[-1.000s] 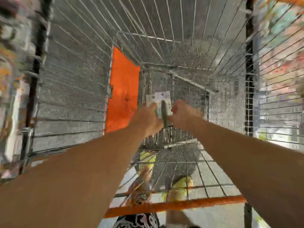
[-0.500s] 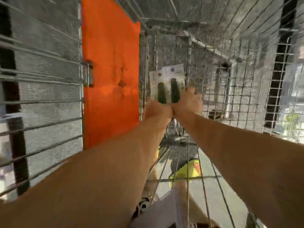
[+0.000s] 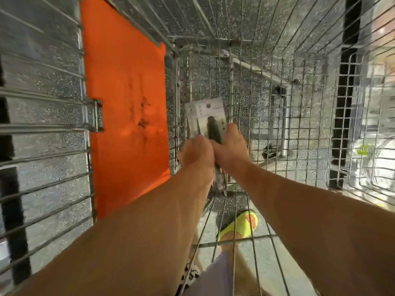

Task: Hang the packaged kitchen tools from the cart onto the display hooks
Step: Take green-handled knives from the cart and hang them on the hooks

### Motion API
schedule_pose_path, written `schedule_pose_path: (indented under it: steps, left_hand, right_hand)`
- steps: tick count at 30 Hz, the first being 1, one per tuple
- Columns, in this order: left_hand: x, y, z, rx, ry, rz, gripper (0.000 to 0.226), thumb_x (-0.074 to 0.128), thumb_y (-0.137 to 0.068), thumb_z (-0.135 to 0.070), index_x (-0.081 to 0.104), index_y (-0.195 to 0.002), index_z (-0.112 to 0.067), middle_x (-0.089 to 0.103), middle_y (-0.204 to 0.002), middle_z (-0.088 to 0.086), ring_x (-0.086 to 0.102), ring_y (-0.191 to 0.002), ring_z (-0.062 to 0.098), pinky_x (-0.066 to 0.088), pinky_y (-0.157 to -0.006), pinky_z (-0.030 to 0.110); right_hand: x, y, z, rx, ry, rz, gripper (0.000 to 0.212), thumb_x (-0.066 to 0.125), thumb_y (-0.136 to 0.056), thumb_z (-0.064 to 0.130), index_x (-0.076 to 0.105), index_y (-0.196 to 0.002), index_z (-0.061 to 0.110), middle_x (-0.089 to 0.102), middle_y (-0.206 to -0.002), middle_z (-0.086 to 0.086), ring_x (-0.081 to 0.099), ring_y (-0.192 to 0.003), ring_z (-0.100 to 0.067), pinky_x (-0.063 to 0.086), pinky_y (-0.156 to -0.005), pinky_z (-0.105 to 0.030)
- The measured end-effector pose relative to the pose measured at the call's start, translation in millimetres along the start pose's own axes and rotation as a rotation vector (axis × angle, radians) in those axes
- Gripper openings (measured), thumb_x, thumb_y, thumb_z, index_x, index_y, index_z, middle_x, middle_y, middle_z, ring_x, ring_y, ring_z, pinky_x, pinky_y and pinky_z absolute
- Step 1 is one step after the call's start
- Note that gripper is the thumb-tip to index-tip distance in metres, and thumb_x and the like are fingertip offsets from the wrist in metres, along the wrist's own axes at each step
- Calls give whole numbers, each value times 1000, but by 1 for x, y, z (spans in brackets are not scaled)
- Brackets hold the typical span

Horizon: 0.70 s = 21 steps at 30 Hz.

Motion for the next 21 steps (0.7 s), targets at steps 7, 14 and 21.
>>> schedule_pose_path:
  steps: [7,14,21]
  left_hand:
    - [-6,10,1,-114,224,150,40,50,-80,-5,65,-117,0,73,-107,20,73,-85,24,53,-43,22]
    - [-14,10,-5,36,85,217,33,45,-98,-3,60,-126,4,69,-109,32,67,-68,24,55,-38,37]
    - [-9,36,-30,-6,-22,606,46,48,-105,-45,75,-121,-10,79,-109,14,79,-85,23,66,-69,38]
  right_hand:
    - [14,-2,5,53,-34,-64,55,75,-90,27,47,-137,21,54,-119,-7,57,-109,-26,55,-93,-42]
    - [8,-2,5,87,-54,-17,51,79,-82,45,52,-116,18,60,-105,-5,63,-96,-27,61,-82,-45]
    - [-42,20,15,111,-382,79,55,75,-91,28,39,-132,23,60,-102,-2,66,-89,-19,61,-77,-39]
Point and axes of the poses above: each hand's wrist, its own y-axis away from the middle knuckle, its own x-axis out of the palm, z = x × y, the point moved 3 cm from there along -y, towards the middle knuckle
